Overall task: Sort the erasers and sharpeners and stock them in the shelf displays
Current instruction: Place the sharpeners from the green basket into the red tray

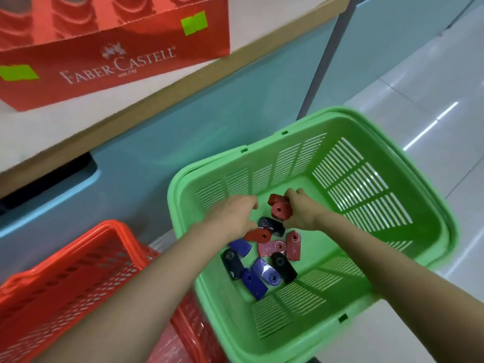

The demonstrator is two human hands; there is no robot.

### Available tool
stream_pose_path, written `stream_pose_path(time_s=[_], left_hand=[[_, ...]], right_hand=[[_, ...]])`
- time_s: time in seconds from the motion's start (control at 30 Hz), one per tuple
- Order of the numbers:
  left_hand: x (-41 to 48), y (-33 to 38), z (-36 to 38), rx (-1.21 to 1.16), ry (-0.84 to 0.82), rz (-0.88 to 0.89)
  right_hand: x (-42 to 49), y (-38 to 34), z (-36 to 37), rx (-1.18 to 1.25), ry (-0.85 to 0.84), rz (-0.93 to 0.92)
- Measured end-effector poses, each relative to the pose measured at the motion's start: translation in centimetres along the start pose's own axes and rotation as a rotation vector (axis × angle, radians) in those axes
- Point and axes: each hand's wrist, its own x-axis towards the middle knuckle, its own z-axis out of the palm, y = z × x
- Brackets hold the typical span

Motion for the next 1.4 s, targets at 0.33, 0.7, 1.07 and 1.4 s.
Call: stream_pose_path(time_s=[0.33,0.7,1.07,1.4], left_hand=[[7.0,0.0,6.8,0.28,-0.221,0.011],[6.2,0.5,5.9,-0.098,0.032,-0.163],[-6.6,2.9,-3.4,-1.066,0.333,0.052],[-19.4,4.0,-9.2,-1.168,0.56,0.169]], right_hand=[[-0.3,1.7,-2.3,0.242,-0.224,-0.032],[-2.3,1.2,-4.1,0.596,-0.059,-0.063],[-14.0,-5.5,-10.6,0.854,-0.046,-0.282],[-24.9,-15.1,-15.0,1.068,-0.1,-0.403]])
